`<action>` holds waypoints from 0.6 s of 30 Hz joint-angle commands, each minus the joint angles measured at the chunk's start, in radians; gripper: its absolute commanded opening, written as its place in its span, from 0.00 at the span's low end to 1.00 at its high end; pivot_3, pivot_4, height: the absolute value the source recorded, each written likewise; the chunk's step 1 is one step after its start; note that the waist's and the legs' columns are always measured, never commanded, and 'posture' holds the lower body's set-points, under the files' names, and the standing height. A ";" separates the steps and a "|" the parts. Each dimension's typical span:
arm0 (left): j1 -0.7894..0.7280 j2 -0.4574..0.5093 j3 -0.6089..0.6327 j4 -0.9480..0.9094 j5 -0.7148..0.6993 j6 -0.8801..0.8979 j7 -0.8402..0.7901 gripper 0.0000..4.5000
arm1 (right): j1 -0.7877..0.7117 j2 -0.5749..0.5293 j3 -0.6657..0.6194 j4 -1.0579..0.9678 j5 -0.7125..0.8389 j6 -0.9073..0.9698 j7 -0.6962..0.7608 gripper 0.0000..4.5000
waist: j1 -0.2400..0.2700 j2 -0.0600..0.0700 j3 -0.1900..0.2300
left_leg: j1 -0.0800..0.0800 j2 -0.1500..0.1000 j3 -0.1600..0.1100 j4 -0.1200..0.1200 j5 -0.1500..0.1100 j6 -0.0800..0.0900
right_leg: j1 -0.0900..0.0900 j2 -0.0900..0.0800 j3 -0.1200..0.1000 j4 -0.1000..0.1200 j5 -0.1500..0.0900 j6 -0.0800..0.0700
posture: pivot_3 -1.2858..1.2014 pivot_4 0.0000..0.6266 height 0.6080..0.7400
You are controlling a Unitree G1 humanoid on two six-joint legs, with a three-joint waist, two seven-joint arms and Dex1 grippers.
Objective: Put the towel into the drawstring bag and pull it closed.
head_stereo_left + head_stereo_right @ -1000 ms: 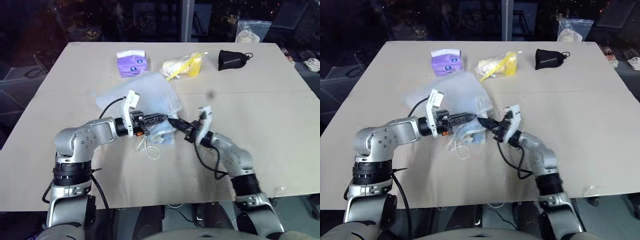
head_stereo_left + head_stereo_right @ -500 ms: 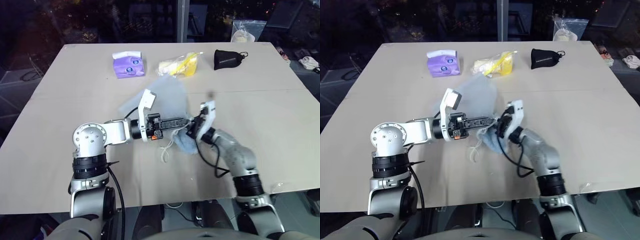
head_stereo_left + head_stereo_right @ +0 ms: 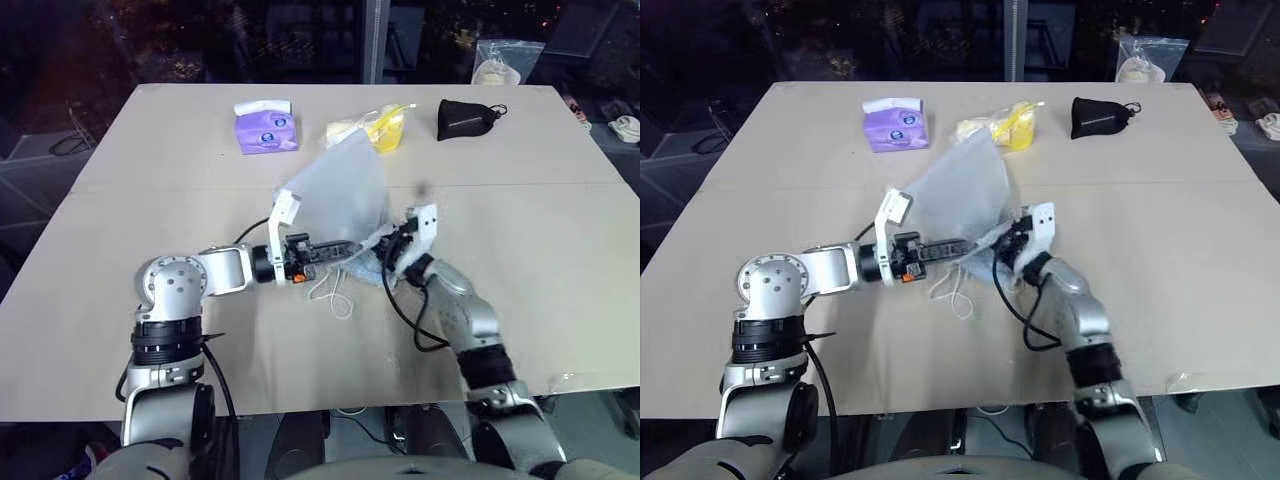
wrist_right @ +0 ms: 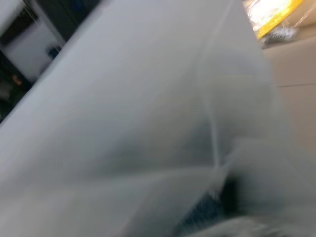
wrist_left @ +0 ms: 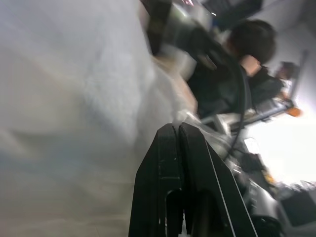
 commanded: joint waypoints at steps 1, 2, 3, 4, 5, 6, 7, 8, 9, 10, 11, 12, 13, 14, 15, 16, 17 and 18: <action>-0.069 0.028 0.008 0.058 0.046 -0.087 -0.050 0.00 | 0.076 -0.150 0.043 -0.333 0.001 0.155 0.032 0.57 | -0.004 0.001 0.001 | 0.000 0.000 0.000 0.000 0.000 0.000 | 0.000 0.000 0.001 0.000 -0.001 -0.001 | 0.52 0.24 1.00; -0.076 0.035 0.001 0.071 0.057 -0.097 -0.063 0.00 | 0.092 -0.195 0.050 -0.386 0.001 0.186 0.045 0.57 | -0.005 0.001 0.001 | 0.001 0.000 0.000 0.000 0.000 0.000 | 0.000 0.000 0.001 0.000 -0.001 -0.001 | 0.52 0.24 1.00; -0.081 0.040 -0.006 0.081 0.068 -0.108 -0.077 0.00 | 0.102 -0.227 0.055 -0.419 -0.008 0.207 0.044 0.62 | -0.008 0.001 0.001 | 0.001 0.000 0.000 0.000 0.000 0.000 | 0.000 0.001 0.001 0.000 -0.001 -0.002 | 0.52 0.24 1.00; -0.083 0.044 -0.012 0.088 0.076 -0.115 -0.088 0.00 | 0.110 -0.247 0.061 -0.439 -0.011 0.224 0.041 0.69 | -0.008 0.001 0.001 | 0.001 0.000 0.000 0.000 0.000 0.000 | 0.000 0.001 0.001 0.000 -0.003 0.000 | 0.52 0.24 1.00; -0.085 0.046 -0.016 0.092 0.081 -0.119 -0.095 0.00 | 0.114 -0.258 0.064 -0.450 -0.010 0.235 0.038 0.76 | -0.009 0.001 0.001 | 0.002 0.000 0.000 0.000 0.000 0.000 | 0.000 0.001 0.002 0.000 -0.003 0.001 | 0.52 0.24 1.00; -0.086 0.049 -0.021 0.093 0.088 -0.124 -0.106 0.00 | 0.123 -0.273 0.075 -0.462 -0.028 0.243 0.024 0.88 | -0.009 0.001 0.001 | 0.002 0.000 0.000 0.000 0.000 0.000 | 0.000 0.001 0.002 0.000 -0.004 0.000 | 0.52 0.24 1.00; -0.087 0.051 -0.024 0.094 0.093 -0.127 -0.114 0.00 | 0.132 -0.281 0.086 -0.471 -0.044 0.248 0.010 0.96 | -0.008 0.001 0.001 | 0.002 0.000 0.000 0.000 0.000 0.000 | 0.000 0.001 0.002 0.000 -0.004 0.000 | 0.52 0.24 1.00; -0.088 0.052 -0.026 0.095 0.098 -0.130 -0.121 0.00 | 0.137 -0.286 0.092 -0.478 -0.057 0.252 0.001 0.99 | -0.008 0.001 0.001 | 0.002 0.000 0.000 0.000 0.000 0.000 | 0.000 0.001 0.001 0.000 -0.004 0.000 | 0.52 0.24 1.00; -0.090 0.053 -0.027 0.098 0.104 -0.131 -0.127 0.00 | 0.141 -0.287 0.097 -0.483 -0.061 0.259 -0.004 0.99 | -0.007 0.001 0.001 | 0.002 0.000 0.000 0.000 0.000 0.000 | 0.000 0.001 0.001 0.000 -0.003 0.000 | 0.52 0.24 1.00; -0.092 0.053 -0.027 0.098 0.107 -0.131 -0.129 0.00 | 0.150 -0.294 0.113 -0.494 -0.053 0.277 0.009 0.99 | -0.007 0.001 0.001 | 0.001 0.000 0.000 0.000 0.000 0.000 | 0.000 0.001 0.001 0.000 -0.004 0.000 | 0.52 0.24 1.00; -0.094 0.053 -0.027 0.097 0.114 -0.134 -0.129 0.00 | 0.153 -0.294 0.141 -0.485 -0.063 0.283 0.015 0.99 | -0.007 0.001 0.001 | 0.001 0.000 0.000 0.000 0.000 0.000 | 0.000 0.001 0.002 0.000 -0.003 0.000 | 0.52 0.24 1.00; -0.095 0.052 -0.026 0.093 0.117 -0.133 -0.128 0.00 | 0.150 -0.297 0.179 -0.465 -0.084 0.277 0.027 0.99 | -0.007 0.000 0.001 | 0.001 0.000 0.001 0.000 0.000 0.000 | 0.000 0.001 0.002 0.000 -0.003 0.000 | 0.52 0.24 1.00; -0.097 0.050 -0.025 0.091 0.119 -0.132 -0.127 0.00 | 0.139 -0.299 0.218 -0.433 -0.115 0.260 0.036 0.99 | -0.007 0.000 0.001 | 0.001 0.000 0.001 0.000 0.000 0.000 | 0.000 0.001 0.002 0.000 -0.003 0.000 | 0.52 0.24 1.00; -0.098 0.048 -0.025 0.087 0.121 -0.130 -0.125 0.00 | 0.121 -0.294 0.247 -0.388 -0.148 0.239 0.033 0.99 | -0.007 0.000 0.001 | 0.001 0.000 0.001 0.000 0.000 0.000 | 0.000 0.001 0.003 0.000 -0.004 0.000 | 0.52 0.24 1.00; -0.096 0.048 -0.030 0.079 0.126 -0.130 -0.123 0.00 | 0.101 -0.273 0.255 -0.331 -0.159 0.223 0.028 0.99 | -0.008 0.000 0.001 | 0.001 0.000 0.001 0.000 0.000 0.000 | 0.000 0.001 0.003 0.000 -0.004 0.001 | 0.52 0.24 1.00; -0.094 0.047 -0.033 0.074 0.130 -0.131 -0.122 0.00 | 0.087 -0.256 0.257 -0.293 -0.164 0.212 0.024 0.99 | -0.009 0.000 0.001 | 0.002 0.000 0.001 0.000 0.000 0.000 | 0.000 0.001 0.003 0.000 -0.004 0.001 | 0.52 0.24 1.00; -0.091 0.048 -0.036 0.065 0.132 -0.128 -0.121 0.00 | 0.063 -0.248 0.267 -0.239 -0.196 0.174 0.014 0.94 | -0.008 0.000 0.001 | 0.002 0.000 0.001 0.000 0.000 0.000 | 0.000 0.001 0.003 0.000 -0.004 0.001 | 0.52 0.24 1.00; -0.089 0.049 -0.039 0.058 0.132 -0.125 -0.119 0.00 | 0.045 -0.244 0.277 -0.198 -0.227 0.138 0.009 0.87 | -0.008 0.000 0.001 | 0.002 0.000 0.001 0.000 0.000 0.000 | 0.000 0.001 0.003 0.000 -0.004 0.001 | 0.52 0.24 1.00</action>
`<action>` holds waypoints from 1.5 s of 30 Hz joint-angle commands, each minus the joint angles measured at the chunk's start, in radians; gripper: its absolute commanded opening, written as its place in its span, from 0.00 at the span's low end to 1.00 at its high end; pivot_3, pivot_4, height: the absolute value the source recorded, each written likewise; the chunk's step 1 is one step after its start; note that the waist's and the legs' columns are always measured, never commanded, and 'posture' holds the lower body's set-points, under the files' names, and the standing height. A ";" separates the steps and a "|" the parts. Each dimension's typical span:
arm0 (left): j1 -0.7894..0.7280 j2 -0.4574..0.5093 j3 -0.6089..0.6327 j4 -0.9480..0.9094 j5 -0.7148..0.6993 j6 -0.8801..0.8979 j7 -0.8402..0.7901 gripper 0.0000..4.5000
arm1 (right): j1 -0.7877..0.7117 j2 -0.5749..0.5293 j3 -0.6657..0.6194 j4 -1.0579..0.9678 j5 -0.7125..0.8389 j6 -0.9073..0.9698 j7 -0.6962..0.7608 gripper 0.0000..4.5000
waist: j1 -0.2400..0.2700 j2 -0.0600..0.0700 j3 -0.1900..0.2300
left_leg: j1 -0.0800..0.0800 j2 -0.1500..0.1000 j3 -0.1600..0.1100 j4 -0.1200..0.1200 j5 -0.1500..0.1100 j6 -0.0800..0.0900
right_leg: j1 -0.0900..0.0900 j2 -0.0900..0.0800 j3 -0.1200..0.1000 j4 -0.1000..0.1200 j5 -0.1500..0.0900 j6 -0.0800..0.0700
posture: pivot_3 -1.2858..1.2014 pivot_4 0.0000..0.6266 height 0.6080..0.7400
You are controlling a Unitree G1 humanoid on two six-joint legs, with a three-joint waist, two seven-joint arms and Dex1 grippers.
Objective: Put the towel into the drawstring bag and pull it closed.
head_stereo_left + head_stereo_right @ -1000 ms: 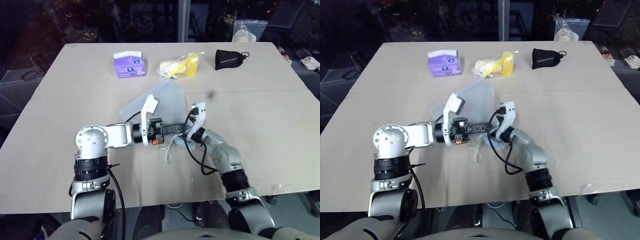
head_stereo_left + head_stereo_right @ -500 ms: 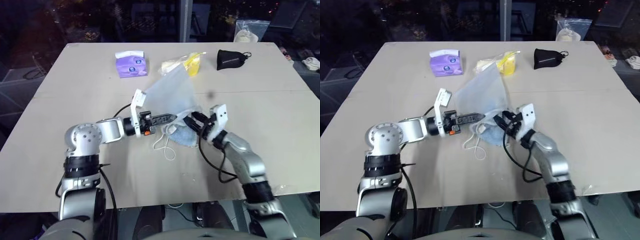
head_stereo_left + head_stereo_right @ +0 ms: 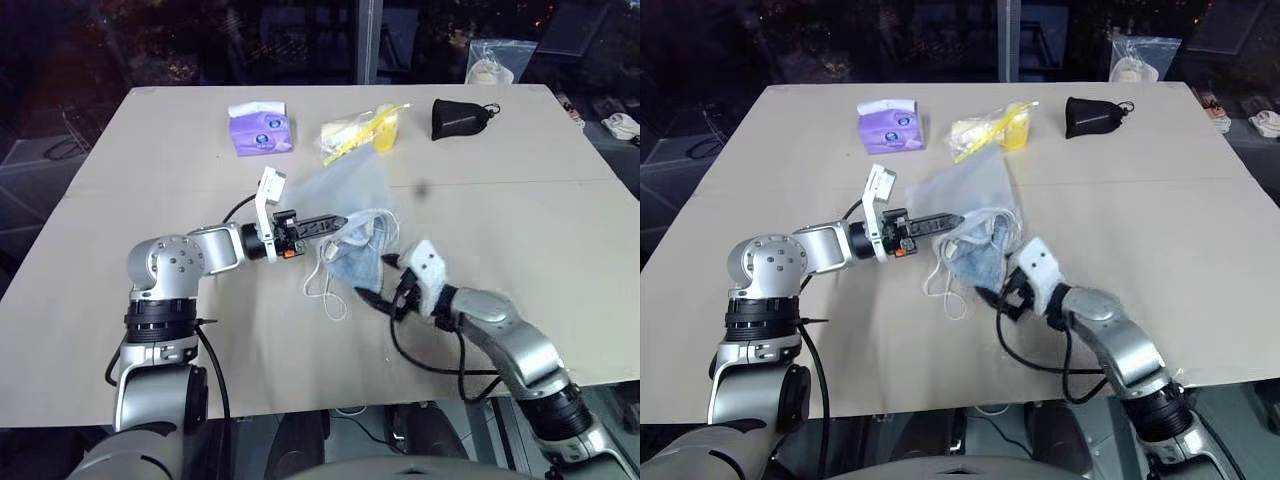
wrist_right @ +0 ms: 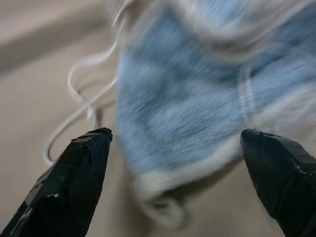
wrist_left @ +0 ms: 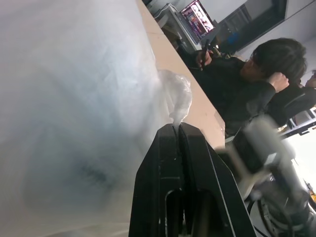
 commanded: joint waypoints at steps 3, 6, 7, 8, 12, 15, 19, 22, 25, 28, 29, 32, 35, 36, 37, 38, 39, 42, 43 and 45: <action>-0.001 0.013 -0.002 -0.059 -0.004 -0.002 -0.003 0.00 | -0.065 0.044 -0.007 0.145 -0.071 -0.141 -0.023 0.58 | 0.000 -0.001 -0.001 | 0.000 0.000 0.000 0.001 0.000 0.000 | 0.000 0.000 0.001 0.000 0.000 0.000 | 0.52 0.24 1.00; 0.004 0.019 -0.004 -0.067 -0.004 0.001 -0.002 0.00 | -0.043 0.060 -0.051 0.121 -0.050 -0.167 -0.023 0.26 | 0.001 -0.001 -0.001 | 0.000 0.000 0.000 0.000 0.000 0.000 | 0.000 0.000 0.001 0.000 0.002 0.002 | 0.52 0.24 1.00; 0.005 0.020 -0.003 -0.068 -0.004 0.002 0.000 0.00 | -0.031 0.069 -0.078 0.094 -0.018 -0.167 -0.017 0.13 | 0.001 -0.001 -0.001 | -0.001 0.000 0.000 0.000 0.000 0.000 | 0.000 0.000 0.000 0.000 0.003 0.000 | 0.52 0.24 1.00; 0.006 0.021 -0.002 -0.068 -0.004 0.003 0.000 0.00 | -0.020 0.081 -0.106 0.066 0.020 -0.159 -0.011 0.04 | 0.001 -0.001 -0.001 | -0.001 0.000 0.000 0.000 0.000 0.000 | 0.000 0.000 0.000 0.000 0.004 0.000 | 0.52 0.24 1.00; 0.007 0.027 0.006 -0.074 -0.022 0.028 0.005 0.00 | -0.017 0.142 -0.218 -0.004 0.160 -0.070 -0.039 0.01 | 0.002 -0.001 0.000 | -0.001 0.000 0.000 0.000 0.000 0.000 | 0.000 0.000 0.000 0.000 0.003 0.000 | 0.52 0.24 1.00; 0.013 0.023 0.007 -0.100 -0.062 0.084 0.006 0.00 | -0.075 0.213 -0.243 0.035 0.172 -0.011 -0.121 0.01 | 0.000 -0.001 0.000 | -0.001 0.000 0.000 0.000 0.000 0.000 | 0.000 0.000 0.000 0.000 0.003 0.000 | 0.52 0.24 1.00; 0.044 -0.018 0.001 -0.151 -0.096 0.128 0.034 0.00 | -0.177 0.322 -0.208 0.196 0.118 -0.036 -0.179 0.01 | -0.003 -0.001 0.000 | 0.000 0.001 -0.001 0.000 0.000 0.000 | 0.000 0.001 0.000 0.001 0.002 0.001 | 0.52 0.24 1.00; 0.060 -0.073 0.001 -0.172 -0.112 0.139 0.069 0.00 | -0.264 0.408 -0.179 0.433 0.066 -0.171 -0.164 0.01 | -0.003 -0.001 0.000 | 0.000 0.001 -0.001 0.000 0.000 0.000 | 0.000 0.001 0.000 0.001 0.004 0.000 | 0.52 0.24 1.00; 0.078 -0.110 0.005 -0.192 -0.121 0.146 0.098 0.00 | -0.331 0.505 -0.226 0.692 0.106 -0.352 -0.052 0.01 | -0.004 -0.001 0.000 | 0.000 0.001 0.000 -0.001 0.000 0.000 | 0.000 0.001 0.000 0.000 0.004 0.000 | 0.52 0.24 1.00; 0.085 -0.109 0.018 -0.195 -0.114 0.148 0.100 0.00 | -0.328 0.529 -0.276 0.742 0.222 -0.340 0.128 0.01 | 0.008 -0.002 0.000 | -0.001 0.000 -0.001 -0.001 0.000 0.000 | 0.001 -0.001 -0.001 -0.001 0.004 0.000 | 0.52 0.24 1.00; 0.085 -0.107 0.024 -0.192 -0.112 0.148 0.100 0.00 | -0.322 0.523 -0.281 0.742 0.238 -0.336 0.159 0.01 | 0.007 -0.003 0.000 | -0.002 0.000 0.000 -0.001 0.000 0.000 | 0.001 -0.001 -0.001 -0.002 0.004 0.000 | 0.52 0.24 1.00; 0.082 -0.080 0.042 -0.171 -0.093 0.131 0.090 0.00 | -0.243 0.464 -0.251 0.610 0.291 -0.272 0.280 0.18 | -0.002 -0.003 0.000 | -0.001 0.000 0.001 0.000 0.000 0.000 | 0.001 -0.002 0.001 -0.001 0.004 0.000 | 0.52 0.24 1.00; 0.069 -0.046 0.045 -0.151 -0.067 0.096 0.066 0.00 | -0.173 0.391 -0.230 0.480 0.227 -0.276 0.239 0.43 | -0.003 -0.002 0.001 | 0.000 0.002 -0.002 -0.001 0.000 0.000 | 0.000 0.001 -0.002 0.001 0.004 0.000 | 0.52 0.24 1.00; 0.064 -0.038 0.043 -0.146 -0.058 0.084 0.059 0.00 | -0.157 0.375 -0.230 0.445 0.224 -0.264 0.230 0.53 | -0.002 -0.001 0.001 | -0.001 0.002 -0.003 -0.002 0.000 0.000 | 0.000 0.001 -0.003 0.002 0.004 -0.001 | 0.52 0.24 1.00; 0.058 -0.017 0.031 -0.141 -0.035 0.054 0.037 0.00 | -0.131 0.336 -0.219 0.385 0.198 -0.252 0.212 0.53 | 0.001 -0.001 0.001 | -0.001 0.001 -0.003 -0.002 0.000 0.000 | 0.000 0.001 -0.003 0.002 0.004 -0.001 | 0.52 0.24 1.00; 0.052 0.004 0.018 -0.135 -0.013 0.022 0.012 0.00 | -0.109 0.293 -0.204 0.330 0.152 -0.255 0.186 0.53 | 0.001 -0.001 0.001 | -0.001 0.001 -0.004 -0.002 0.000 0.000 | 0.000 0.001 -0.003 0.002 0.004 -0.001 | 0.52 0.24 1.00; 0.043 0.023 0.010 -0.123 0.008 -0.014 -0.012 0.00 | -0.083 0.251 -0.198 0.262 0.127 -0.244 0.166 0.53 | 0.002 -0.001 0.001 | -0.001 0.001 -0.004 -0.001 0.000 0.000 | 0.000 0.000 -0.003 0.001 0.004 -0.001 | 0.52 0.24 1.00; 0.008 0.085 -0.037 -0.069 0.108 -0.149 -0.094 0.00 | -0.030 0.144 -0.212 0.074 0.078 -0.159 0.083 0.53 | 0.004 -0.001 0.001 | -0.001 0.000 -0.002 -0.001 0.000 0.000 | 0.000 0.000 -0.002 0.001 0.002 -0.002 | 0.52 0.24 1.00; -0.007 0.106 -0.060 -0.044 0.147 -0.197 -0.124 0.00 | -0.017 0.104 -0.207 0.025 0.047 -0.139 0.063 0.53 | 0.003 -0.001 0.001 | -0.001 -0.001 -0.002 -0.001 0.000 0.000 | 0.000 -0.001 -0.002 0.001 0.002 -0.003 | 0.52 0.24 1.00; -0.040 0.137 -0.098 0.001 0.208 -0.280 -0.182 0.00 | 0.002 0.055 -0.210 -0.056 0.026 -0.078 0.026 0.53 | 0.002 -0.001 0.001 | 0.000 -0.001 -0.001 -0.001 0.000 0.000 | 0.000 0.000 0.000 0.001 0.001 -0.003 | 0.52 0.24 1.00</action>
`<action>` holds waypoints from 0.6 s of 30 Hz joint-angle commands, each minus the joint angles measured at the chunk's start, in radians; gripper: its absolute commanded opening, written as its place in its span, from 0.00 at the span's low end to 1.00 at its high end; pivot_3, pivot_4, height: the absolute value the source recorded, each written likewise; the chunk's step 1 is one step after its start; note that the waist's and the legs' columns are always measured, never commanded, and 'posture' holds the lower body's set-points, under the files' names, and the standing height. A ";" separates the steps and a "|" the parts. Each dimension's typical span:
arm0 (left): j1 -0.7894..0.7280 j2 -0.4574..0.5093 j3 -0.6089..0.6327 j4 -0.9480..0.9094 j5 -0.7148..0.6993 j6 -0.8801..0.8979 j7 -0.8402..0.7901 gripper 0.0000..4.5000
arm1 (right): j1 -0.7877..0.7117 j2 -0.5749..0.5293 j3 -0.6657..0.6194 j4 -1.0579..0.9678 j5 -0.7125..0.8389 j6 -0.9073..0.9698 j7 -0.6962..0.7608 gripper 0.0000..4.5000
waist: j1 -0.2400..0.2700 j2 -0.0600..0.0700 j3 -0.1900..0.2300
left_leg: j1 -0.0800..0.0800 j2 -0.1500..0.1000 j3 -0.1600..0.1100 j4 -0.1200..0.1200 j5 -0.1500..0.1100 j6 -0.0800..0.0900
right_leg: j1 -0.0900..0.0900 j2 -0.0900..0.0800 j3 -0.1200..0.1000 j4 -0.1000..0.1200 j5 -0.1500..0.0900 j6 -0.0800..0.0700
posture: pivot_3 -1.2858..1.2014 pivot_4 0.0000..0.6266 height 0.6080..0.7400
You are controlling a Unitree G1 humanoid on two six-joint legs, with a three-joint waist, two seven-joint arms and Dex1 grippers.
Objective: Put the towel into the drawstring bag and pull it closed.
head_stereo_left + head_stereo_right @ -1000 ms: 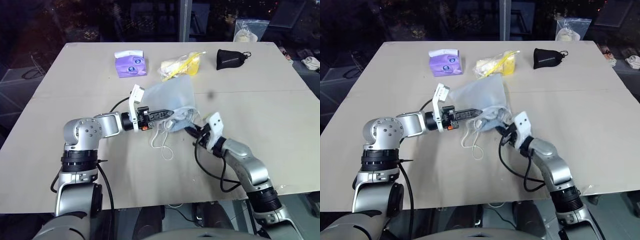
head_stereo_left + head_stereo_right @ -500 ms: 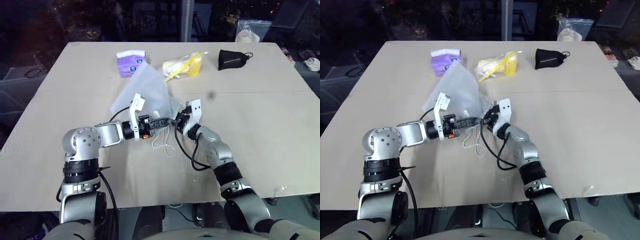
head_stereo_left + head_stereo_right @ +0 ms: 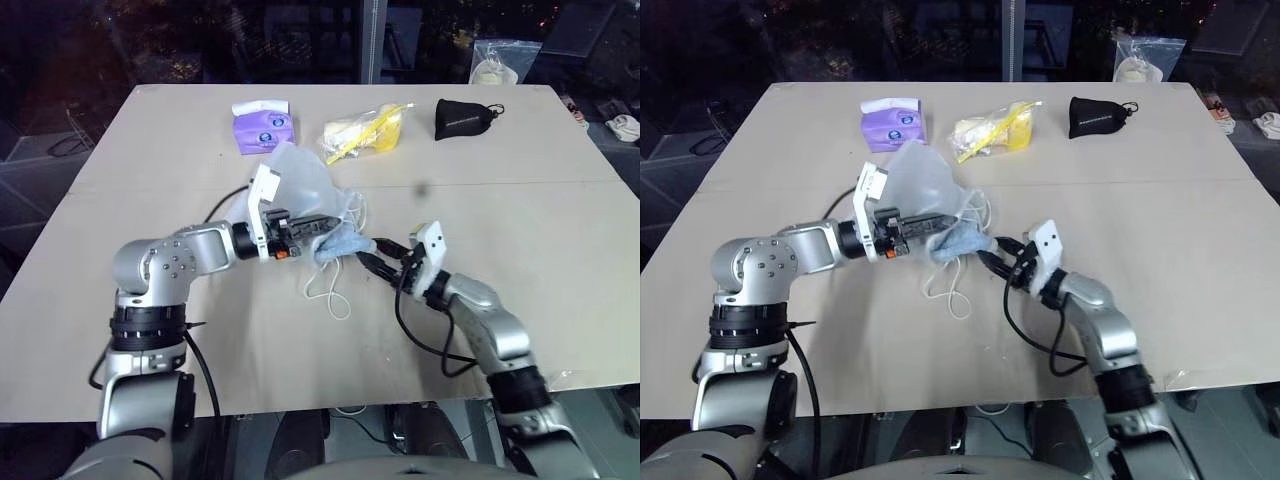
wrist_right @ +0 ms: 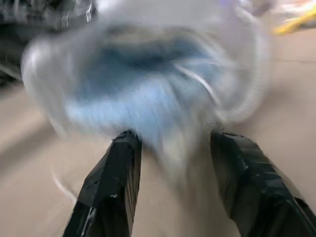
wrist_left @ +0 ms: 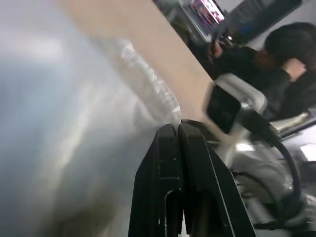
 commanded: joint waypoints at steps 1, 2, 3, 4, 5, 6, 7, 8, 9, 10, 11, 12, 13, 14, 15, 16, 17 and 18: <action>-0.061 0.050 -0.060 0.062 0.109 -0.160 -0.115 0.00 | 0.013 -0.054 -0.012 -0.172 -0.041 0.096 -0.079 0.53 | 0.000 0.000 0.000 | 0.000 0.000 0.000 0.000 0.000 0.000 | 0.000 0.000 0.000 0.000 -0.001 0.001 | 0.52 0.24 1.00; -0.076 0.061 -0.077 0.079 0.134 -0.198 -0.147 0.00 | 0.007 -0.054 -0.021 -0.185 -0.047 0.125 -0.112 0.53 | -0.001 0.000 0.000 | 0.000 0.000 0.000 0.000 0.000 0.000 | 0.000 0.000 0.000 0.000 -0.002 0.002 | 0.52 0.24 1.00; -0.086 0.069 -0.089 0.093 0.155 -0.233 -0.175 0.00 | -0.002 -0.050 -0.028 -0.189 -0.051 0.151 -0.141 0.53 | -0.001 0.000 0.000 | 0.000 0.000 0.000 0.000 0.000 0.000 | 0.000 0.000 0.000 0.000 -0.002 0.002 | 0.52 0.24 1.00; -0.098 0.079 -0.104 0.105 0.178 -0.268 -0.202 0.00 | -0.013 -0.042 -0.031 -0.187 -0.055 0.166 -0.166 0.53 | -0.001 0.000 0.000 | 0.000 0.000 0.000 0.000 0.000 0.000 | 0.000 0.000 0.000 0.000 -0.002 0.002 | 0.52 0.24 1.00; -0.109 0.087 -0.115 0.114 0.194 -0.293 -0.229 0.00 | -0.020 -0.036 -0.029 -0.189 -0.053 0.177 -0.174 0.53 | -0.001 0.000 0.000 | 0.000 0.000 0.000 0.000 0.000 0.000 | 0.000 0.000 0.000 0.000 -0.001 0.001 | 0.52 0.24 1.00; -0.127 0.096 -0.121 0.128 0.201 -0.299 -0.256 0.00 | -0.024 -0.025 -0.024 -0.195 -0.032 0.187 -0.166 0.53 | -0.001 0.000 0.000 | 0.000 0.000 0.000 -0.001 0.000 0.000 | -0.001 0.000 0.000 0.000 0.000 0.000 | 0.52 0.24 1.00; -0.143 0.101 -0.126 0.141 0.208 -0.302 -0.276 0.00 | -0.026 -0.013 -0.021 -0.197 -0.019 0.188 -0.161 0.53 | 0.000 0.000 0.000 | -0.001 0.000 0.000 -0.001 0.000 0.000 | -0.001 0.000 0.001 0.000 0.000 0.000 | 0.52 0.24 1.00; -0.155 0.108 -0.131 0.149 0.209 -0.303 -0.305 0.00 | -0.033 0.000 -0.017 -0.187 -0.022 0.184 -0.170 0.53 | 0.000 0.000 0.000 | -0.001 0.000 0.000 -0.001 0.000 0.000 | -0.001 0.000 0.001 -0.001 0.000 0.001 | 0.52 0.24 1.00; -0.164 0.116 -0.135 0.155 0.208 -0.298 -0.334 0.00 | -0.042 0.007 -0.010 -0.169 -0.035 0.176 -0.179 0.53 | 0.000 -0.001 0.000 | -0.001 0.000 0.000 0.000 0.000 0.000 | -0.001 0.000 0.000 -0.001 0.001 0.001 | 0.52 0.24 1.00; -0.170 0.122 -0.139 0.160 0.211 -0.299 -0.358 0.00 | -0.052 0.008 -0.001 -0.150 -0.052 0.164 -0.183 0.53 | -0.001 -0.001 0.000 | -0.002 0.000 0.000 0.000 0.000 0.000 | -0.001 0.000 0.000 -0.001 0.001 0.002 | 0.52 0.24 1.00; -0.176 0.128 -0.142 0.168 0.213 -0.299 -0.379 0.00 | -0.064 0.013 0.001 -0.134 -0.059 0.153 -0.186 0.53 | -0.001 -0.001 0.000 | -0.002 0.000 0.000 0.000 0.000 0.000 | -0.001 0.000 0.001 -0.001 0.000 0.003 | 0.52 0.24 1.00; -0.181 0.133 -0.146 0.176 0.218 -0.300 -0.394 0.00 | -0.079 0.029 -0.009 -0.119 -0.047 0.155 -0.191 0.53 | -0.001 -0.001 0.000 | -0.002 0.000 0.001 0.000 0.000 0.000 | -0.001 0.000 0.001 -0.001 -0.001 0.004 | 0.52 0.24 1.00; -0.186 0.137 -0.150 0.183 0.227 -0.307 -0.407 0.00 | -0.097 0.048 -0.023 -0.106 -0.026 0.163 -0.196 0.53 | -0.001 -0.001 0.000 | -0.002 0.000 0.001 0.000 0.000 0.000 | -0.001 0.000 0.001 -0.001 -0.001 0.004 | 0.52 0.24 1.00; -0.189 0.141 -0.155 0.188 0.237 -0.316 -0.419 0.00 | -0.116 0.068 -0.034 -0.094 -0.002 0.171 -0.193 0.53 | -0.001 -0.001 0.000 | -0.002 0.000 0.001 0.000 0.000 0.000 | -0.001 0.000 0.001 -0.001 -0.001 0.004 | 0.52 0.24 1.00; -0.191 0.143 -0.158 0.191 0.246 -0.322 -0.428 0.00 | -0.135 0.084 -0.040 -0.082 0.017 0.178 -0.188 0.53 | -0.002 -0.001 0.000 | -0.002 0.000 0.001 0.000 0.000 0.000 | -0.001 0.000 0.001 -0.001 -0.001 0.004 | 0.52 0.24 1.00; -0.194 0.140 -0.160 0.188 0.249 -0.321 -0.432 0.00 | -0.170 0.105 -0.041 -0.036 0.023 0.190 -0.193 0.53 | -0.001 -0.001 0.000 | -0.002 0.000 0.001 0.000 0.000 0.000 | -0.001 0.000 0.001 -0.001 -0.001 0.004 | 0.52 0.24 1.00; -0.196 0.136 -0.161 0.186 0.254 -0.320 -0.433 0.00 | -0.200 0.113 -0.029 0.016 0.002 0.184 -0.199 0.53 | -0.002 -0.001 0.000 | -0.002 0.000 0.001 0.000 0.000 0.000 | -0.001 0.000 0.001 -0.001 0.000 0.005 | 0.52 0.24 1.00; -0.198 0.133 -0.161 0.185 0.258 -0.320 -0.434 0.00 | -0.220 0.116 -0.019 0.052 -0.015 0.177 -0.206 0.53 | -0.003 -0.001 0.001 | -0.002 0.001 0.001 0.000 0.000 0.000 | -0.001 0.001 0.001 -0.001 0.000 0.005 | 0.52 0.24 1.00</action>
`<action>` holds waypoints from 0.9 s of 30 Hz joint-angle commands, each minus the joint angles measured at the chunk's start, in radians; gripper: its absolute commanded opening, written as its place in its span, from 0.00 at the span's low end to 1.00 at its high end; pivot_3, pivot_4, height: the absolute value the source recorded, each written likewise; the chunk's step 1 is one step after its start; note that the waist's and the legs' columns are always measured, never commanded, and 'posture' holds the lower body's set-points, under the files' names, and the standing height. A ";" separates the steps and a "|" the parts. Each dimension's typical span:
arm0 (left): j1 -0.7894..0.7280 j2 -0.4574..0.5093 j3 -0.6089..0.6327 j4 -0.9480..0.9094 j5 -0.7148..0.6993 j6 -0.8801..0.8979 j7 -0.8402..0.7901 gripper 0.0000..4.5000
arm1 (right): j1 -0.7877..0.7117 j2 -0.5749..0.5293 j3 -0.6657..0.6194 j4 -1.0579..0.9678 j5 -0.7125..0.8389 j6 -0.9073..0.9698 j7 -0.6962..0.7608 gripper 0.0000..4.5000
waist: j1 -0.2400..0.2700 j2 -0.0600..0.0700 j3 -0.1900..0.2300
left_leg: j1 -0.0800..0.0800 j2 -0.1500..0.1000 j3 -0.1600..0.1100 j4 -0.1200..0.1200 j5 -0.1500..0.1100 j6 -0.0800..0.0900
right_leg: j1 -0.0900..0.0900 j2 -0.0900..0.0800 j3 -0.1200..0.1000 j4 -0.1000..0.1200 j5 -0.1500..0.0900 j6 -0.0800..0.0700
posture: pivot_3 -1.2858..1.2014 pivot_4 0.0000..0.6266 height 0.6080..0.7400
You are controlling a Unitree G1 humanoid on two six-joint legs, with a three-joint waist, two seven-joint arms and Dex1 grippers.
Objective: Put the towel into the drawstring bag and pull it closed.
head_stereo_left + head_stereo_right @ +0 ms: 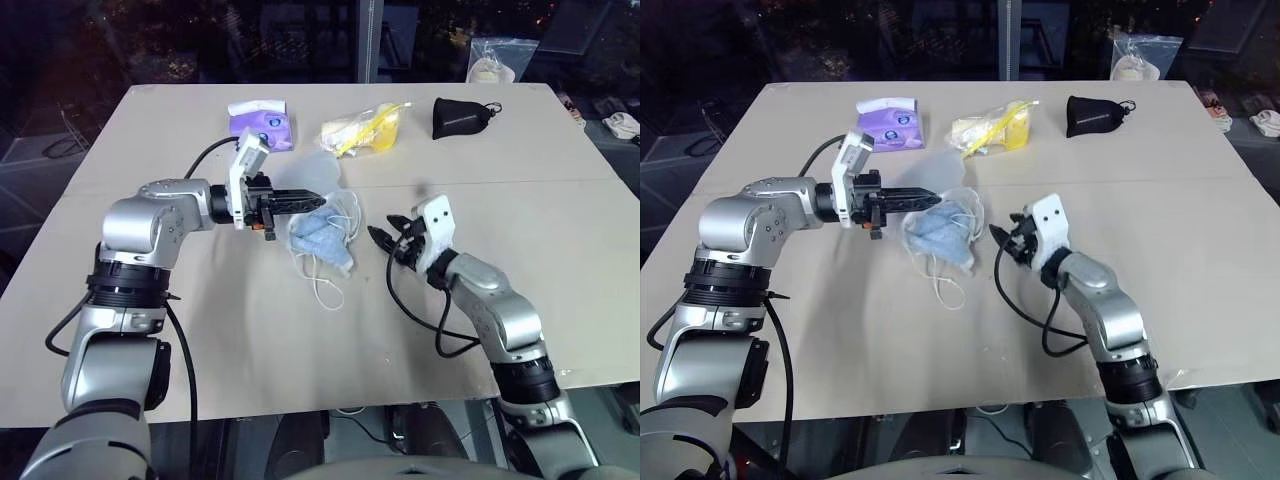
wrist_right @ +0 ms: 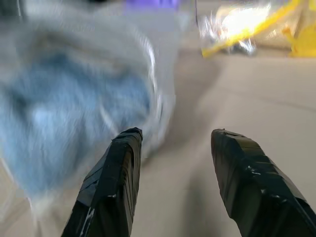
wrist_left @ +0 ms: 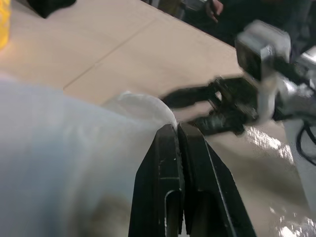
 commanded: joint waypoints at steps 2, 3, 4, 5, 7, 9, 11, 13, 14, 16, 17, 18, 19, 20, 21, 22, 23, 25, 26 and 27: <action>-0.034 -0.002 0.000 -0.023 0.014 -0.016 -0.019 0.00 | -0.094 0.022 0.024 0.144 -0.032 -0.012 -0.014 0.53 | 0.001 0.000 0.000 | 0.000 0.000 0.000 0.000 0.000 0.000 | 0.000 0.000 0.000 0.000 0.001 0.000 | 0.52 0.24 1.00; -0.034 -0.004 0.001 -0.025 0.016 -0.016 -0.017 0.00 | -0.103 0.029 0.022 0.163 -0.025 -0.001 -0.011 0.53 | 0.002 0.000 0.000 | 0.000 0.000 0.000 0.000 0.000 0.000 | 0.000 0.000 -0.001 0.000 0.001 -0.002 | 0.52 0.24 1.00; -0.033 -0.005 0.004 -0.028 0.017 -0.016 -0.015 0.00 | -0.110 0.033 0.029 0.175 -0.022 0.014 -0.006 0.53 | 0.003 0.000 0.000 | 0.000 0.000 0.000 0.000 0.000 0.000 | 0.000 0.000 -0.001 0.000 0.002 -0.002 | 0.52 0.24 1.00; -0.031 -0.004 0.007 -0.029 0.019 -0.017 -0.013 0.00 | -0.114 0.036 0.035 0.184 -0.024 0.021 -0.005 0.53 | 0.003 0.000 0.000 | -0.001 0.000 0.000 0.000 0.000 0.000 | 0.000 0.000 -0.001 0.000 0.001 -0.001 | 0.52 0.24 1.00; -0.027 -0.002 0.010 -0.032 0.024 -0.022 -0.009 0.00 | -0.126 0.042 0.040 0.215 -0.041 0.015 -0.022 0.53 | 0.002 0.000 0.000 | -0.001 0.000 0.000 0.000 0.000 0.000 | 0.000 0.000 0.000 -0.001 0.001 -0.001 | 0.52 0.24 1.00; -0.023 -0.001 0.013 -0.037 0.026 -0.024 -0.005 0.00 | -0.135 0.045 0.042 0.244 -0.063 -0.016 -0.038 0.41 | 0.000 0.000 0.000 | -0.002 0.000 0.001 0.000 0.000 0.000 | -0.001 0.000 0.000 -0.001 0.001 -0.001 | 0.52 0.24 1.00; -0.018 0.002 0.015 -0.043 0.024 -0.024 -0.005 0.00 | -0.139 0.051 0.035 0.262 -0.073 -0.047 -0.046 0.25 | 0.000 0.000 0.000 | -0.001 0.000 0.001 0.000 0.000 0.000 | -0.001 0.000 0.000 0.000 0.001 -0.001 | 0.52 0.24 1.00; -0.012 0.005 0.019 -0.049 0.023 -0.023 -0.006 0.00 | -0.140 0.054 0.031 0.273 -0.078 -0.069 -0.046 0.01 | -0.001 0.000 0.000 | -0.001 0.000 0.000 0.000 0.000 0.000 | -0.001 0.000 0.000 0.000 0.001 -0.001 | 0.52 0.24 1.00; -0.010 0.006 0.020 -0.050 0.024 -0.023 -0.006 0.00 | -0.141 0.055 0.030 0.278 -0.081 -0.079 -0.047 0.01 | -0.001 0.000 0.000 | -0.001 0.000 0.000 0.000 0.000 0.000 | -0.001 0.000 0.000 0.000 0.001 -0.001 | 0.52 0.24 1.00; -0.005 0.011 0.021 -0.045 0.031 -0.035 -0.011 0.00 | -0.141 0.054 0.023 0.283 -0.098 -0.098 -0.069 0.01 | -0.001 0.000 0.000 | -0.001 0.000 0.000 0.000 0.000 0.000 | -0.001 0.000 0.000 0.000 0.001 -0.001 | 0.52 0.24 1.00; -0.003 0.015 0.019 -0.042 0.038 -0.045 -0.016 0.00 | -0.140 0.051 0.016 0.278 -0.107 -0.102 -0.086 0.01 | -0.002 0.000 0.000 | -0.001 0.000 0.000 0.000 0.000 0.000 | -0.001 0.000 0.000 0.000 0.001 -0.001 | 0.52 0.24 1.00; -0.001 0.018 0.018 -0.039 0.042 -0.052 -0.020 0.00 | -0.136 0.045 0.009 0.268 -0.118 -0.103 -0.103 0.01 | -0.001 0.000 0.000 | -0.001 0.000 0.000 0.000 0.000 0.000 | -0.001 0.000 0.000 0.000 0.001 -0.001 | 0.52 0.24 1.00; -0.002 0.020 0.018 -0.034 0.046 -0.058 -0.024 0.00 | -0.131 0.032 0.005 0.254 -0.136 -0.102 -0.122 0.01 | -0.001 0.000 0.000 | -0.001 0.000 0.000 0.000 0.000 0.000 | -0.001 0.000 0.000 0.000 0.001 -0.001 | 0.52 0.24 1.00; -0.003 0.021 0.016 -0.029 0.055 -0.073 -0.026 0.00 | -0.123 0.013 0.008 0.235 -0.162 -0.103 -0.140 0.01 | -0.001 0.000 0.000 | -0.001 0.000 0.000 0.000 0.000 0.000 | -0.001 0.000 0.000 0.000 0.001 -0.001 | 0.52 0.24 1.00; -0.005 0.020 0.013 -0.023 0.066 -0.092 -0.027 0.00 | -0.114 -0.008 0.015 0.217 -0.191 -0.106 -0.155 0.01 | 0.001 0.000 0.000 | -0.001 0.000 0.000 0.000 0.000 0.000 | -0.001 0.000 0.000 0.000 0.001 -0.001 | 0.52 0.24 1.00; -0.012 0.014 0.010 -0.011 0.081 -0.121 -0.022 0.00 | -0.105 -0.033 0.023 0.192 -0.225 -0.106 -0.174 0.01 | 0.003 0.000 0.000 | -0.001 0.000 0.000 0.000 0.000 0.000 | -0.001 0.000 0.000 0.000 0.001 -0.001 | 0.52 0.24 1.00; -0.017 0.010 0.009 -0.002 0.092 -0.141 -0.019 0.00 | -0.099 -0.048 0.028 0.176 -0.247 -0.105 -0.187 0.01 | 0.004 0.000 0.000 | -0.002 0.000 0.000 0.000 0.000 0.000 | -0.001 0.000 0.000 0.000 0.001 -0.001 | 0.52 0.24 1.00; -0.052 -0.012 0.000 0.044 0.138 -0.228 0.001 0.00 | -0.083 -0.101 0.048 0.098 -0.306 -0.073 -0.202 0.01 | 0.004 0.000 0.000 | -0.002 0.000 0.001 0.000 0.000 0.000 | -0.001 -0.001 0.000 0.000 0.001 -0.001 | 0.52 0.24 1.00; -0.071 -0.022 -0.011 0.073 0.167 -0.279 0.004 0.00 | -0.077 -0.129 0.057 0.051 -0.339 -0.049 -0.207 0.01 | 0.006 0.000 0.000 | -0.001 0.000 0.001 0.000 0.000 0.000 | -0.001 -0.001 0.000 0.000 0.001 -0.001 | 0.52 0.24 1.00; -0.088 -0.031 -0.018 0.101 0.193 -0.325 0.005 0.00 | -0.072 -0.154 0.066 0.008 -0.369 -0.027 -0.211 0.01 | 0.007 0.000 0.000 | -0.002 0.000 0.001 0.000 0.000 0.000 | -0.001 -0.001 0.000 0.000 0.001 -0.001 | 0.52 0.24 1.00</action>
